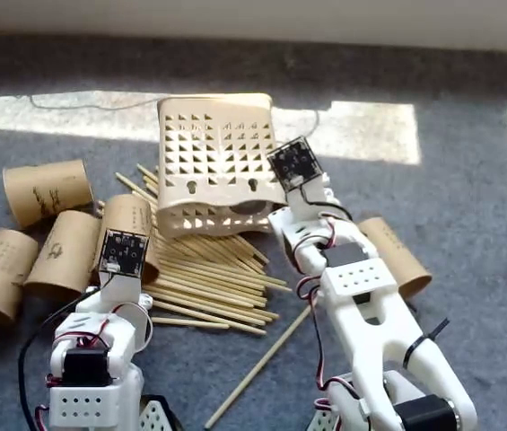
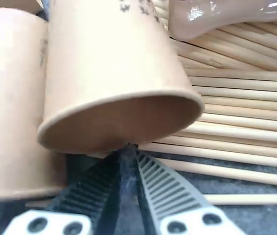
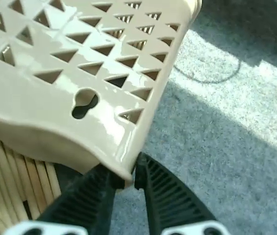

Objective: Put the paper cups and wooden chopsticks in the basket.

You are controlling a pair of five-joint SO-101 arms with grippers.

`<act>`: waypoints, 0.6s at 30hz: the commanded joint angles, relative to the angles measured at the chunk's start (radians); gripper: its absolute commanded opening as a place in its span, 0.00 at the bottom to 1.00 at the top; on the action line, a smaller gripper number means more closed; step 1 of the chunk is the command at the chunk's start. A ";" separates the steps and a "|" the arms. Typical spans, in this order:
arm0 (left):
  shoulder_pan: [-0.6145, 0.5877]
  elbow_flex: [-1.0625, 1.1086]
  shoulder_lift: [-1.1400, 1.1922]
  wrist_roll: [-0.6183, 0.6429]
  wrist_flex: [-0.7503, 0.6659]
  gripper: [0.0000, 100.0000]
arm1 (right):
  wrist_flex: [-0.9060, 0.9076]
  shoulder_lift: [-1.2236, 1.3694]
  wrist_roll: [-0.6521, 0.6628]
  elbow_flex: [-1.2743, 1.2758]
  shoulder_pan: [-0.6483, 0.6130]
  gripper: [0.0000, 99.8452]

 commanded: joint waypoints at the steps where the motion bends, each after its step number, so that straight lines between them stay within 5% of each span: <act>1: -0.013 0.019 -0.004 -0.003 0.005 0.00 | -0.030 -0.019 0.005 -0.012 0.015 0.01; 8: -0.013 0.019 -0.004 -0.003 0.005 0.00 | -0.008 -0.101 -0.061 -0.012 0.093 0.01; 18: -0.013 0.019 -0.004 -0.003 0.005 0.00 | 0.311 -0.427 -0.086 -0.065 0.079 0.01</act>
